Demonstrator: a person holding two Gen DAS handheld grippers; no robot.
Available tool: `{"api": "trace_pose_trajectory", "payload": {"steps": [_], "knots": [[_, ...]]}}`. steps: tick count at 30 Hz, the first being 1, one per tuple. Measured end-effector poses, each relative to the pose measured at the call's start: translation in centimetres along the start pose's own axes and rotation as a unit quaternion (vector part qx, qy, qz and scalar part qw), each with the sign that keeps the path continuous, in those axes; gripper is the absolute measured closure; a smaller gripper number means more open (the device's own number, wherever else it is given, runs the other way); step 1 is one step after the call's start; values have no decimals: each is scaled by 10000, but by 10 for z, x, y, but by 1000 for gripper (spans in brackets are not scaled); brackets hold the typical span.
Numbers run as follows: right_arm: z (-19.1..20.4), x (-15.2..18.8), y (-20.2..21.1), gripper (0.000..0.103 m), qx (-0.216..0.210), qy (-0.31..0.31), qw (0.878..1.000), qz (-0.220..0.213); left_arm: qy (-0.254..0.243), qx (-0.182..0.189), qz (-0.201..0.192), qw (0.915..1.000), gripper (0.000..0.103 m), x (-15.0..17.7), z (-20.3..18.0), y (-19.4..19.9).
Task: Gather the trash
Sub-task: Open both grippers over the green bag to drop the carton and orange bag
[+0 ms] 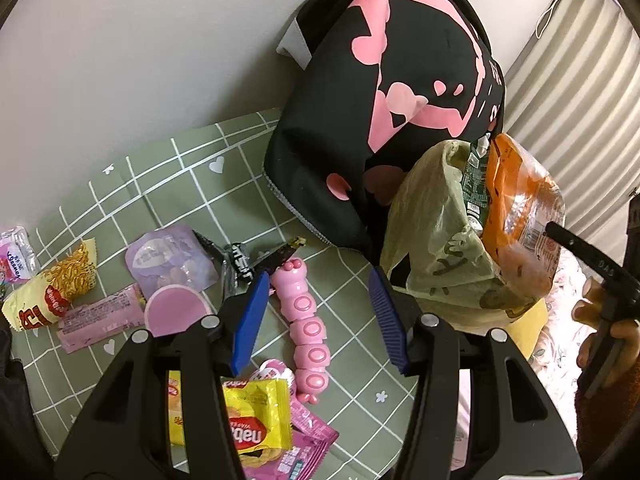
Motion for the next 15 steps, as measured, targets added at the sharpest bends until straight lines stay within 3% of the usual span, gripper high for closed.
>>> {"api": "trace_pose_trajectory", "payload": {"steps": [8, 15], "knots": [[1, -18, 36, 72, 460, 74, 9959, -776, 190, -136, -57, 9997, 54, 6, 27, 9], [29, -12, 13, 72, -276, 53, 9991, -312, 276, -155, -71, 9995, 54, 12, 35, 13]]}}
Point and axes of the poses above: each gripper's, at about its wrist camera, not at the fingertips, and y roughly against the way its jaws point, z to its left, x to its underside, the point moved 10 cm from there along -y, roughly the way its jaws point, and after that the axes turned 9 degrees about -y, right-handed, at the moved point
